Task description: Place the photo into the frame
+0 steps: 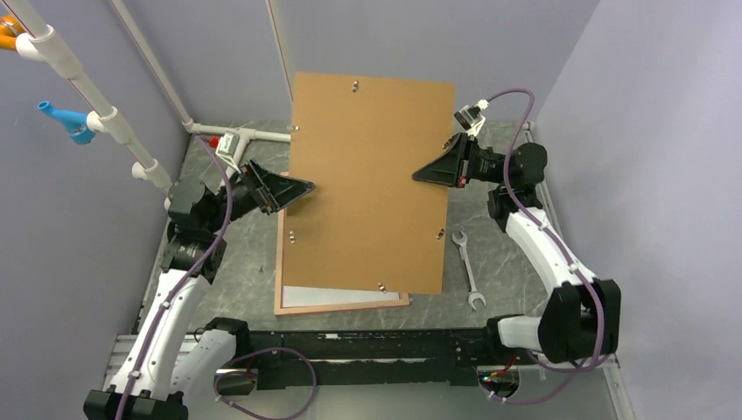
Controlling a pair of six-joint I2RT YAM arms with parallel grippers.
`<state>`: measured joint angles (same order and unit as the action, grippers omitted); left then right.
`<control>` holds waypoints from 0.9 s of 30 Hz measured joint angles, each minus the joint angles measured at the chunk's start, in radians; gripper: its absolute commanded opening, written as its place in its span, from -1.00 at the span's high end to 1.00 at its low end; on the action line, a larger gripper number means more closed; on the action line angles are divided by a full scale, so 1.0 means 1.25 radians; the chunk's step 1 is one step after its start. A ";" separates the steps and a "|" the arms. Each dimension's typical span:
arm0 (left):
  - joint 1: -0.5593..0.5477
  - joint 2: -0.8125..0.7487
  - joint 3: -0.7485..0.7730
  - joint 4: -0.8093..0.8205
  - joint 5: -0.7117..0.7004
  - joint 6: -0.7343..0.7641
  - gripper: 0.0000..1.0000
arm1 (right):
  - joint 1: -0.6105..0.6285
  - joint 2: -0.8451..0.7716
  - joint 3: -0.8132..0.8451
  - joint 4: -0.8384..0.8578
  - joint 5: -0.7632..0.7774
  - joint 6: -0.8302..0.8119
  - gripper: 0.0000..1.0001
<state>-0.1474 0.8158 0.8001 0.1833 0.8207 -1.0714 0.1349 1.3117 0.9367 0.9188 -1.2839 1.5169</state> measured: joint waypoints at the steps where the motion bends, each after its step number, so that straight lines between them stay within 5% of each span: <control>1: 0.000 0.001 0.014 -0.036 -0.013 0.025 -0.78 | 0.002 -0.021 0.006 -0.086 0.001 -0.065 1.00; 6: 0.000 0.001 0.125 -0.258 -0.116 0.163 -0.82 | 0.004 -0.078 0.055 -0.447 0.026 -0.344 1.00; 11: 0.000 0.008 0.235 -0.421 -0.240 0.283 -0.71 | 0.004 -0.097 0.055 -0.608 0.049 -0.452 1.00; 20: 0.000 0.121 0.401 -0.598 -0.398 0.427 -0.26 | 0.004 -0.125 0.051 -0.676 0.059 -0.495 1.00; 27: -0.011 0.253 0.455 -0.681 -0.463 0.486 -0.25 | 0.004 -0.133 0.051 -0.693 0.057 -0.503 1.00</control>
<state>-0.1608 1.1320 1.3693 -0.6674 0.2424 -0.4644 0.1402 1.1450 1.0008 0.0528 -1.2129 0.8883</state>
